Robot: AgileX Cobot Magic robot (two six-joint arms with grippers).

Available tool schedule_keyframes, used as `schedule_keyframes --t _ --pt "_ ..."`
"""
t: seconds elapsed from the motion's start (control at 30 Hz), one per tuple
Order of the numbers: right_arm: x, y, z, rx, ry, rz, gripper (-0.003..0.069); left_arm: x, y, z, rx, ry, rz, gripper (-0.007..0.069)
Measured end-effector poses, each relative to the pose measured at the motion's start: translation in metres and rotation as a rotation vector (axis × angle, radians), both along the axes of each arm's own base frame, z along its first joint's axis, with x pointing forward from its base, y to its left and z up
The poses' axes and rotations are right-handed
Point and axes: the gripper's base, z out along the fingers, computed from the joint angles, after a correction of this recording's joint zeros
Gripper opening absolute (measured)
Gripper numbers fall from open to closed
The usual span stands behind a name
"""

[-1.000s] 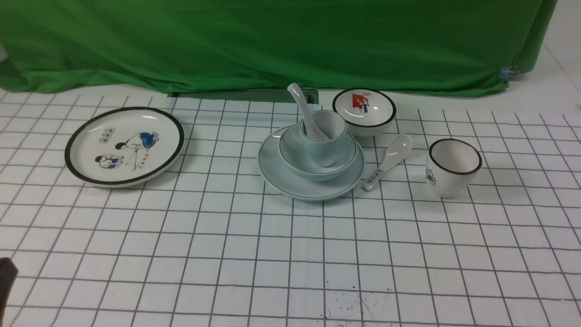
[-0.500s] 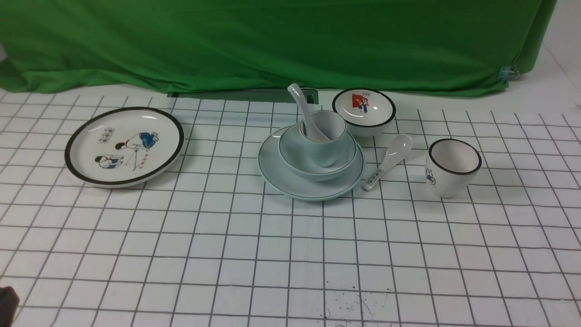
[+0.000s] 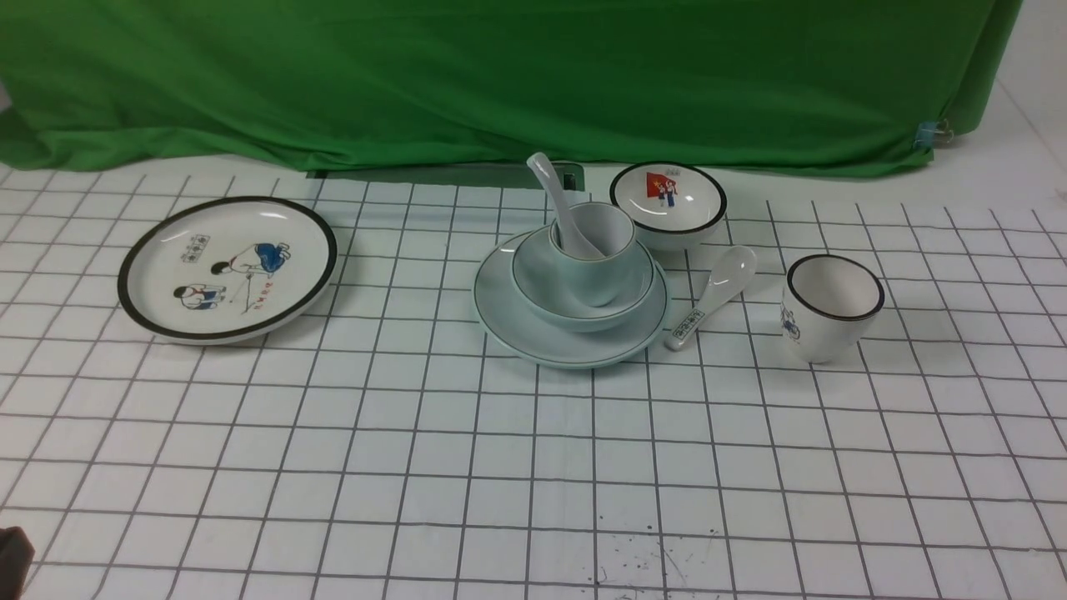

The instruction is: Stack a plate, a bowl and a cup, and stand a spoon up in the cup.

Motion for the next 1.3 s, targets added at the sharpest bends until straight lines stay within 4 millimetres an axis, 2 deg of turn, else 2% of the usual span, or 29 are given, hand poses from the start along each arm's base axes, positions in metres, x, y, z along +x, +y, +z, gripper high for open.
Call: schedule_keyframes --t 1.3 --pt "0.0000 0.0000 0.0000 0.003 0.000 -0.001 0.0201 0.0000 0.0000 0.0000 0.001 0.000 0.000 -0.0030"
